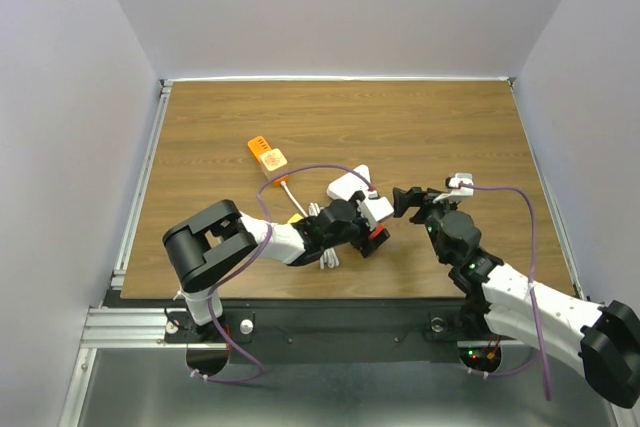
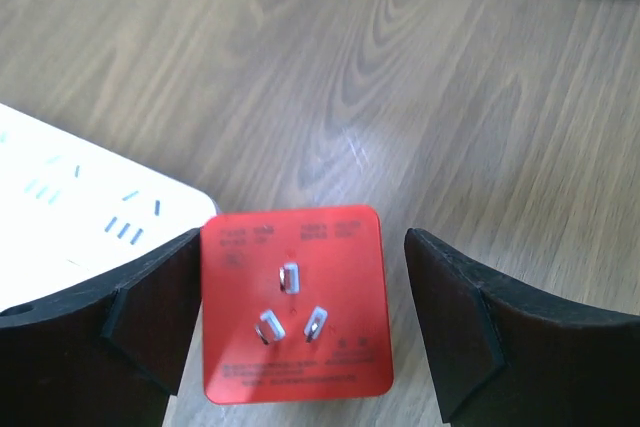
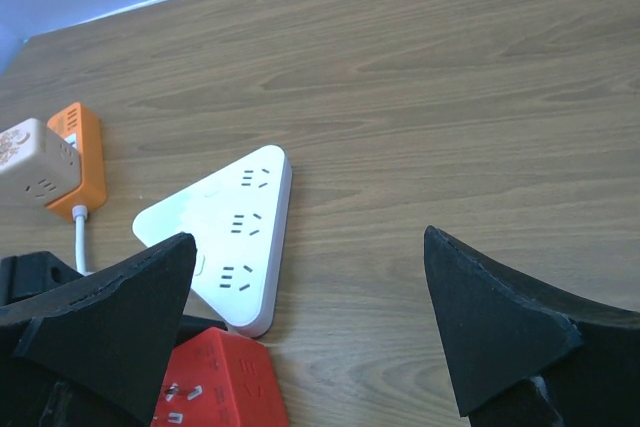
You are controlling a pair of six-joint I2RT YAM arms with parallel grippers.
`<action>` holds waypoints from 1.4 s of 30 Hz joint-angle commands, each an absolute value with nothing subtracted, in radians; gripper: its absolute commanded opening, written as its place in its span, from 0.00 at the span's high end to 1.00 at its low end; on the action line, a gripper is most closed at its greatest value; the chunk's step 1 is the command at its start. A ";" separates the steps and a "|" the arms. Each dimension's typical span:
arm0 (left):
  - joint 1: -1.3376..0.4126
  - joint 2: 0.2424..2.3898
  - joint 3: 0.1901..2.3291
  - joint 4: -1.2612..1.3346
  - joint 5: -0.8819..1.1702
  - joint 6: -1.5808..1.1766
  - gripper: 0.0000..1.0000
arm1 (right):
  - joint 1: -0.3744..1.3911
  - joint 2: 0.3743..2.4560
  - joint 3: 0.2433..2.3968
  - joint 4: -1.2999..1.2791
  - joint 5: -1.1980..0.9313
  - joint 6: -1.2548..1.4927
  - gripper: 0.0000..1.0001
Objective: Insert the plug
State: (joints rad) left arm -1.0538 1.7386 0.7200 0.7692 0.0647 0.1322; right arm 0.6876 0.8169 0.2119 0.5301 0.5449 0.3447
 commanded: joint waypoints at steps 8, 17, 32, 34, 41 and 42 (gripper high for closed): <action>-1.058 1.753 0.770 0.684 0.089 0.127 0.56 | 0.673 0.775 0.181 0.552 0.529 0.357 0.00; -1.039 1.611 0.707 0.785 0.121 0.095 1.00 | 0.646 0.839 0.239 0.623 0.417 0.310 0.00; -0.724 1.042 0.416 1.159 0.389 -0.111 1.00 | 0.472 1.008 0.382 0.963 -0.413 0.337 0.00; -0.721 0.985 0.379 1.237 0.442 -0.066 1.00 | 0.469 1.009 0.380 1.011 -0.497 0.347 0.00; -0.701 0.902 0.331 1.343 0.673 -0.107 1.00 | 0.471 0.997 0.333 1.287 -0.842 0.396 0.00; -0.701 0.911 0.328 1.401 0.690 -0.124 1.00 | 0.469 0.997 0.327 1.313 -0.862 0.419 0.00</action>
State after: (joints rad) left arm -0.7086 0.9245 0.3267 1.1656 0.5285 -0.0849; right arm 0.4770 1.0084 0.3439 1.0695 -0.6331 0.3573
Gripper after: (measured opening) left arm 0.712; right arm 0.999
